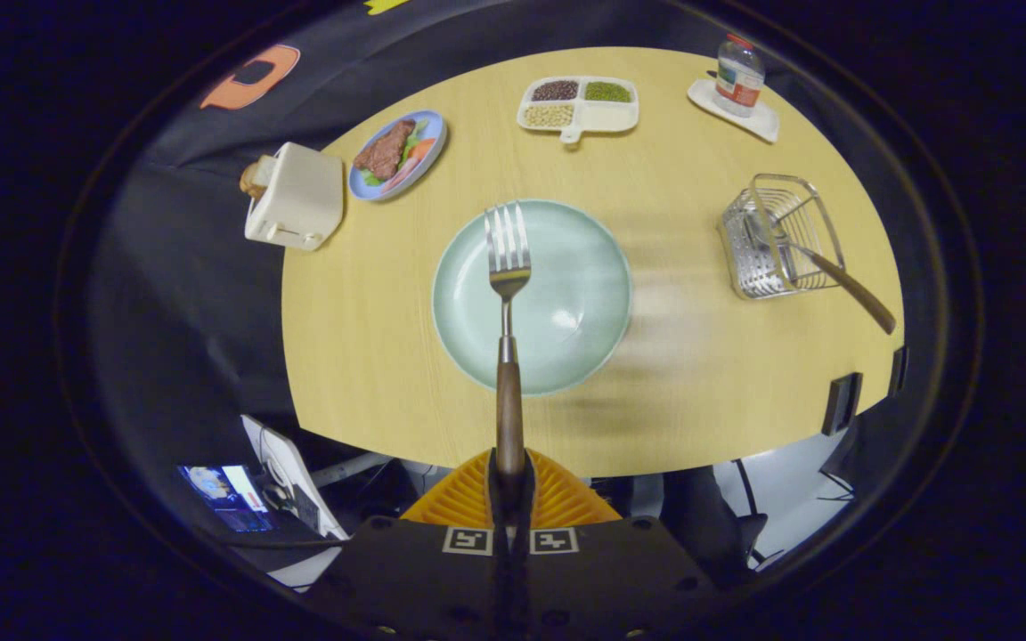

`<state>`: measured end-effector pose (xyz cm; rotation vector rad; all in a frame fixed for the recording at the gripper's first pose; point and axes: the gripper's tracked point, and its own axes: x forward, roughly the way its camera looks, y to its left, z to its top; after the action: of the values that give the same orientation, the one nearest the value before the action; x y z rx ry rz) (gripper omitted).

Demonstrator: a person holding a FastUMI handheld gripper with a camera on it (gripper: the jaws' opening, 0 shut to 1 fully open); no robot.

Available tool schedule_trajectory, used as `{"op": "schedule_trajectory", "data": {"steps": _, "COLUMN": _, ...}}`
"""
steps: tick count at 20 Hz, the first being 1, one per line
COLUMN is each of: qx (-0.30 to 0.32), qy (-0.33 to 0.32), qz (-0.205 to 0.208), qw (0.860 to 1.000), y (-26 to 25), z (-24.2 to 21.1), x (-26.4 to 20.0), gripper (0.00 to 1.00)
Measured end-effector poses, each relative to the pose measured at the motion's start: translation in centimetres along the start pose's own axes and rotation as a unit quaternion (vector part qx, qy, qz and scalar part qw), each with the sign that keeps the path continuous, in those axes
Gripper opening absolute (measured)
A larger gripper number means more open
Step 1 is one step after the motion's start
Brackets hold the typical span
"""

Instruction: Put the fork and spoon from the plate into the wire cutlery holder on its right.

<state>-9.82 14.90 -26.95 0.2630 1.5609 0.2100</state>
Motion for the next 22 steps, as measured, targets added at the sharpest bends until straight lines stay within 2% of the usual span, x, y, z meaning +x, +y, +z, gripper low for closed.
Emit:
{"op": "schedule_trajectory", "data": {"steps": 8, "qx": 0.058, "qy": -0.026, "qz": -0.011, "qw": 0.998, "y": -7.0, "z": 2.9, "x": -6.2, "gripper": 0.0}}
{"op": "schedule_trajectory", "data": {"steps": 18, "qx": 0.125, "qy": 0.001, "qz": -0.011, "qw": 0.992, "y": -13.3, "z": 2.6, "x": -7.5, "gripper": 0.0}}
{"op": "schedule_trajectory", "data": {"steps": 22, "qx": 0.14, "qy": 0.023, "qz": -0.013, "qw": 0.99, "y": -14.3, "z": 2.4, "x": -7.1, "gripper": 0.0}}
